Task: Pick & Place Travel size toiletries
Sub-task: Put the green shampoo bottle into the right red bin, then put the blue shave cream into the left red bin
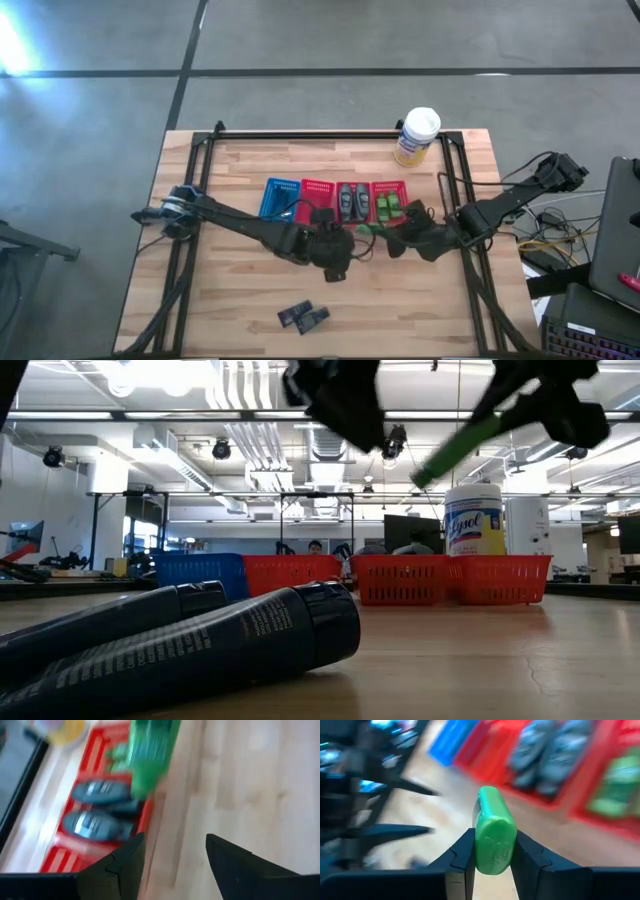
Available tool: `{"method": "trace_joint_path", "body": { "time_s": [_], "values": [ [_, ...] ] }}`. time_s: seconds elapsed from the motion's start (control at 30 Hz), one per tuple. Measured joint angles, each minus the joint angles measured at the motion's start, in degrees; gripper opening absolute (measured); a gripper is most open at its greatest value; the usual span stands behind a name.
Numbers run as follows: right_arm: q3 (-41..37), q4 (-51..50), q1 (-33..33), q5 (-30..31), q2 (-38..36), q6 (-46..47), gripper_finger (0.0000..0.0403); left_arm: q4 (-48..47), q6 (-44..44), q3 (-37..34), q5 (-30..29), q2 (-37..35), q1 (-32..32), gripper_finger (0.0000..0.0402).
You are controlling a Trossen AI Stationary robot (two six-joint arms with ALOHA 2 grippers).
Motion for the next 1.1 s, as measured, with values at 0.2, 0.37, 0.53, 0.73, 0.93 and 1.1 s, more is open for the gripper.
{"method": "trace_joint_path", "body": {
  "time_s": [0.2,0.37,0.53,0.73,0.93,1.1],
  "values": [
    [0.0,-20.7,-0.7,10.0,0.6,10.9,0.0087,-10.0,-7.4,-0.4,2.5,0.0,0.2,0.0219],
    [-1.3,-28.8,-3.6,8.6,2.9,14.1,0.0087,-9.2,-12.4,-5.5,10.3,-0.2,0.3,0.0218],
    [-3.4,-23.9,-6.4,7.6,4.8,11.9,0.0095,-3.8,-17.7,-14.0,16.2,-2.8,0.3,0.0217],
    [-4.7,-23.2,-10.1,10.9,8.7,9.0,0.0112,8.7,-25.4,-27.4,19.0,-12.0,0.2,0.0217],
    [-4.7,-17.7,-12.7,7.6,12.5,1.2,0.0133,14.6,-33.2,-38.9,19.0,-22.9,0.2,0.0217],
    [-4.2,-16.6,-12.6,2.9,13.8,0.0,0.0183,14.9,-38.1,-44.8,19.3,-29.3,0.1,0.0218]
  ]
}}
